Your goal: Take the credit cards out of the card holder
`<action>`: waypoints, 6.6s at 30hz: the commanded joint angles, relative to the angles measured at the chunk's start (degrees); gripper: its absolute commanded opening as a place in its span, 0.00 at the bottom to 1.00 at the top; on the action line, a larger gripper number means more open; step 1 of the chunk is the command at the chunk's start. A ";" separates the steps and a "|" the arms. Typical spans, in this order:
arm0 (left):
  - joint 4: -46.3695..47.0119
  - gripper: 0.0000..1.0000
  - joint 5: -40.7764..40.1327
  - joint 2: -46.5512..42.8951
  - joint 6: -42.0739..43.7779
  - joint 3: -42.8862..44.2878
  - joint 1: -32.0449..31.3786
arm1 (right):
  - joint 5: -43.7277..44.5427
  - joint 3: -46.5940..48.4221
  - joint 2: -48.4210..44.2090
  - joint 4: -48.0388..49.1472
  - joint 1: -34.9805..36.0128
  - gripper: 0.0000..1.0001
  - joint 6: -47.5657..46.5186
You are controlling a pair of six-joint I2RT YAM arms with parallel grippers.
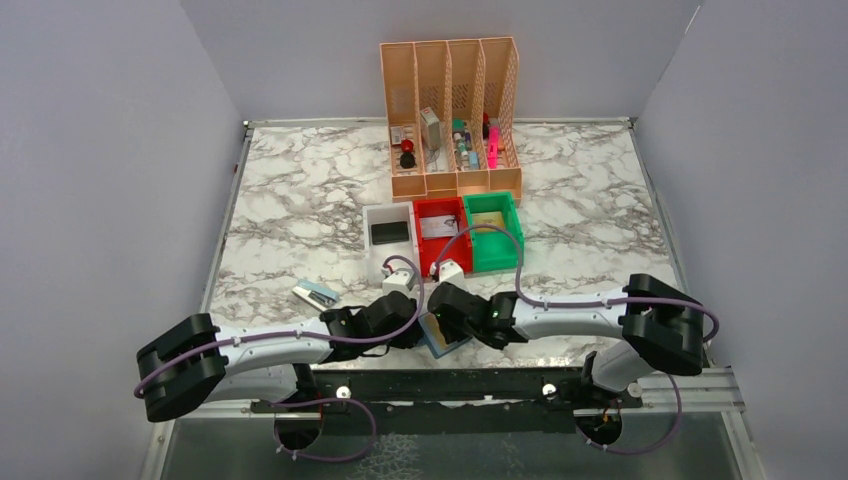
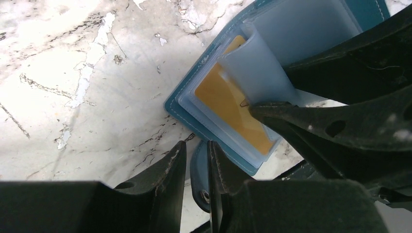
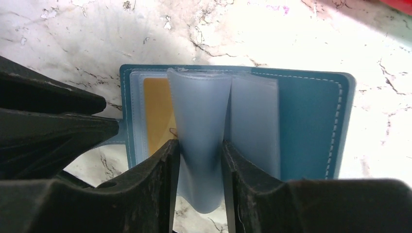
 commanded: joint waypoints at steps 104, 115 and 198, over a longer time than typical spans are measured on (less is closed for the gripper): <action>10.64 0.05 1.86 15.82 -0.99 12.16 -1.63 | -17.81 -26.88 -33.60 22.84 -10.10 0.30 15.28; 5.16 0.06 -2.18 11.50 -1.84 10.85 -1.57 | -17.49 -22.20 -23.41 19.32 -10.12 0.30 13.83; -3.44 0.02 4.74 9.85 3.91 7.94 -1.72 | -23.20 -29.92 -11.92 41.30 -11.08 0.17 24.19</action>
